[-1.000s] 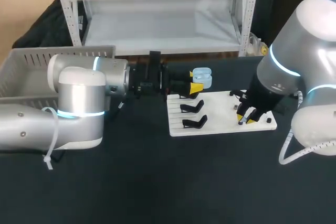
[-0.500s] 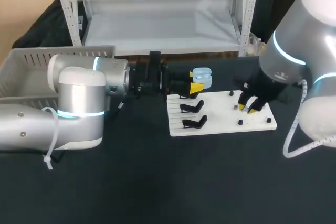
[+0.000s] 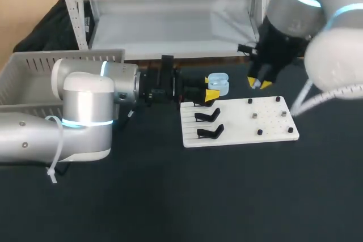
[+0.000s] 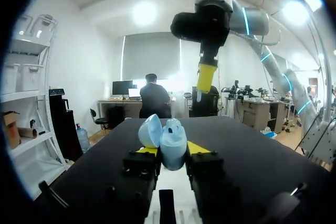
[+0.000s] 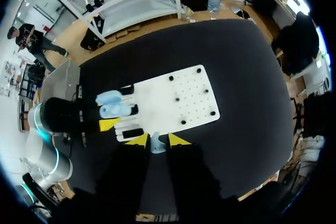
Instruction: Pick up each earbud case from the left stands, insert the matching earbuds, close the lid, and place the case in the box.
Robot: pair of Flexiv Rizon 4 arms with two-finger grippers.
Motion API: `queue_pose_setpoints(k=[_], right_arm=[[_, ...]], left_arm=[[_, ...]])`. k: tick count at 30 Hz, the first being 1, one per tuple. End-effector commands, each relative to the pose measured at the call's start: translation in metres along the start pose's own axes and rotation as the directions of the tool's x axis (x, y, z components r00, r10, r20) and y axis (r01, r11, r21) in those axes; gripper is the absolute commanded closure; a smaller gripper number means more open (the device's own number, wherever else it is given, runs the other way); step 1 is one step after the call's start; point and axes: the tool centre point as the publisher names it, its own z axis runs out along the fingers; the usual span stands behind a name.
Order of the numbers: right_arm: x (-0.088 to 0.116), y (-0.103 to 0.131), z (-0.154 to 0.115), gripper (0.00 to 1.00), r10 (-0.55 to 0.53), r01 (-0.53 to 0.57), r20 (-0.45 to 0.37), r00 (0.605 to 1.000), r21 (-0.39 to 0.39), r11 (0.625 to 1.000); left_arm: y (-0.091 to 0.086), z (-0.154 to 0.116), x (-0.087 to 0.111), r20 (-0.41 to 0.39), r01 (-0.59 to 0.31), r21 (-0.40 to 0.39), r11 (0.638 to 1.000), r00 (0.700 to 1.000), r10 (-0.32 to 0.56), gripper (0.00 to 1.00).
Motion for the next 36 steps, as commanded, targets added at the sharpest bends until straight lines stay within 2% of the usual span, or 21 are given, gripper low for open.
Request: queue_pose_setpoints(k=[1,6,22,23,25,26,36], right_arm=[[-0.005,0.023,-0.005,1.0,-0.049,0.056,-0.087,0.995,0.075,0.996],[-0.001,0.039,-0.004,1.0,-0.1,0.109,-0.086,0.991,0.111,0.988],[-0.001,0.039,-0.004,1.0,-0.1,0.109,-0.086,0.991,0.111,0.988],[-0.001,0.041,-0.003,1.0,-0.117,0.126,-0.087,0.989,0.108,0.986],[-0.006,0.048,-0.003,1.0,-0.18,0.183,-0.093,0.979,0.03,0.983],[-0.007,0.05,-0.002,1.0,-0.206,0.208,-0.088,0.975,0.02,0.978],[-0.013,0.064,0.011,1.0,-0.385,0.391,-0.099,0.918,0.047,0.919]], left_arm=[[-0.003,0.0,0.0,0.001,-0.002,-0.008,1.0,1.0,0.002,1.0],[-0.003,0.0,0.0,0.001,-0.002,-0.008,1.0,1.0,0.002,1.0],[-0.003,0.0,0.0,0.001,-0.002,-0.008,1.0,1.0,0.002,1.0],[-0.003,0.0,0.0,0.001,-0.002,-0.008,1.0,1.0,0.002,1.0],[-0.003,0.0,0.0,0.001,-0.002,-0.008,1.0,1.0,0.002,1.0],[-0.003,0.0,0.0,0.001,-0.002,-0.008,1.0,1.0,0.002,1.0],[-0.003,0.0,0.0,0.001,-0.002,-0.008,1.0,1.0,0.002,1.0]])
